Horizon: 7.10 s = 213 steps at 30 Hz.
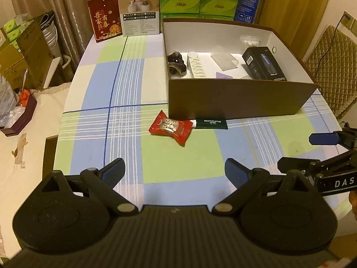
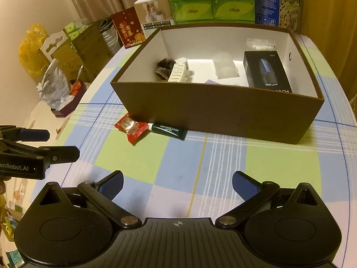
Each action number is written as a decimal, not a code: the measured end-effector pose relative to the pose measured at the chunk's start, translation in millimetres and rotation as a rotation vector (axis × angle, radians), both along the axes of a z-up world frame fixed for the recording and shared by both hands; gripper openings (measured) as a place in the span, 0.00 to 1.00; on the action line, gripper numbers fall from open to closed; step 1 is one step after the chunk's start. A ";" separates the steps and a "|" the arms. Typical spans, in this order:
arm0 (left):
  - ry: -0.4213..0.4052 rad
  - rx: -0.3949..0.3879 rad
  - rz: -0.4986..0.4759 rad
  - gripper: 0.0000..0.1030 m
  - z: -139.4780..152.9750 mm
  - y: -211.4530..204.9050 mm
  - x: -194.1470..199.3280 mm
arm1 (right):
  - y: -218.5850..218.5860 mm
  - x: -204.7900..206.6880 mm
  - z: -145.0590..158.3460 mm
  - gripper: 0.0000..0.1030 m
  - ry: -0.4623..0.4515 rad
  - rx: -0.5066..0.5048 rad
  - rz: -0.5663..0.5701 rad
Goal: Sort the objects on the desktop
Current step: 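Grasp the red candy with the left tool while the right tool approaches the green lip gel, then lift the red candy with the left tool while the right tool grasps the green lip gel, then carry the red candy and green lip gel over the brown box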
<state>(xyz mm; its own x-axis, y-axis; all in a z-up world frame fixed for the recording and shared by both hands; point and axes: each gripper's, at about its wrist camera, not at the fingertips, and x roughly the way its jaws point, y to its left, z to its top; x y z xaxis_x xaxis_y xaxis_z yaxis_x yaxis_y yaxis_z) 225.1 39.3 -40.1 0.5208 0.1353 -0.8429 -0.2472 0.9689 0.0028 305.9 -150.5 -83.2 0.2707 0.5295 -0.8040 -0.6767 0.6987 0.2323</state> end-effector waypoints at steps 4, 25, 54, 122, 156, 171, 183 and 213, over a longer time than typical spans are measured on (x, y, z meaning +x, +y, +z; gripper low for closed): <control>0.009 0.002 0.001 0.91 -4.5 3.5 3.1 | 3.7 4.3 -6.7 0.98 0.012 -0.006 -0.011; 0.012 0.030 -0.109 0.89 -56.0 24.9 38.5 | 33.9 34.3 -47.6 0.98 0.009 0.048 -0.042; 0.049 0.018 -0.316 0.65 -117.0 47.5 109.9 | 62.8 75.7 -85.9 0.68 0.020 -0.032 -0.111; 0.108 0.089 -0.112 0.47 -117.3 27.5 58.1 | 30.0 20.2 -97.5 0.78 -0.085 -0.204 0.045; -0.032 0.089 -0.299 0.46 -33.7 -116.0 72.4 | -89.4 59.4 -12.8 0.78 -0.108 -0.044 0.159; -0.162 0.123 -0.238 0.46 20.4 -80.3 113.7 | -49.1 98.6 54.5 0.78 -0.213 0.105 0.214; -0.152 0.094 -0.232 0.46 14.4 -53.7 175.9 | 11.5 152.2 40.2 0.78 -0.254 0.095 0.272; 0.016 0.086 -0.252 0.50 -45.7 -22.4 293.6 | 80.4 236.6 -20.6 0.78 -0.309 -0.055 0.445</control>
<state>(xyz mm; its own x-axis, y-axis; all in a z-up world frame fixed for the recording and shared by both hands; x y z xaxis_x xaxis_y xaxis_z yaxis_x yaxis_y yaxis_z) 518.7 16.9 -85.8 0.5338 0.0749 -0.8423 0.0022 0.9959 0.0900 542.5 -70.1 -103.8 0.2584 0.6060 -0.7523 -0.9408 0.3349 -0.0533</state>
